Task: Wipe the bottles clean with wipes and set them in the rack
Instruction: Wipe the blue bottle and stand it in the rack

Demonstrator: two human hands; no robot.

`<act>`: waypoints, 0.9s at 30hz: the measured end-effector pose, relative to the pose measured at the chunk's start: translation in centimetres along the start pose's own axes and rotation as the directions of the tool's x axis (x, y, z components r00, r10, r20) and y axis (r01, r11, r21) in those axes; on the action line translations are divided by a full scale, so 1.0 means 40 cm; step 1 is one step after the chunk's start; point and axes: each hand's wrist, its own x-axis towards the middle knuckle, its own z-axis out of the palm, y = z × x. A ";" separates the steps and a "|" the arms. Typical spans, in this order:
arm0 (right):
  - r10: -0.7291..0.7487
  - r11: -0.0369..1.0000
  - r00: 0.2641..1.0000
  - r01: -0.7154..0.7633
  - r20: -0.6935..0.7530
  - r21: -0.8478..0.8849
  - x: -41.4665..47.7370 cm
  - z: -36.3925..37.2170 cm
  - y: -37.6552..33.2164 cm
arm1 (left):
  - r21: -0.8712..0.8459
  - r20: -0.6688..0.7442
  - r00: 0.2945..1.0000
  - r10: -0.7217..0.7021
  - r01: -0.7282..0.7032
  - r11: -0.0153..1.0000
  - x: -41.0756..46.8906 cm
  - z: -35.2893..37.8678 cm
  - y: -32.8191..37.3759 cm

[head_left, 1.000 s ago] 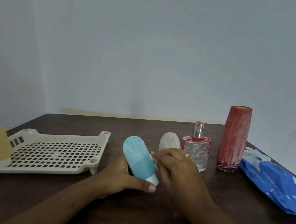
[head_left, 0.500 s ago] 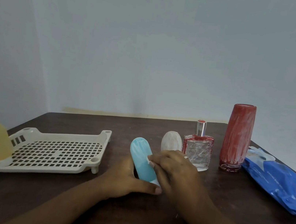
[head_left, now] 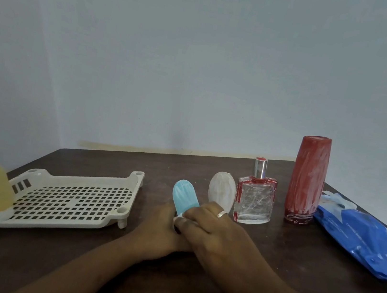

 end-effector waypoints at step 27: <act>0.601 0.694 0.794 -0.465 -0.088 0.549 -0.001 0.010 0.053 | -0.332 0.196 0.980 -0.040 0.105 0.937 -0.009 -0.015 -0.009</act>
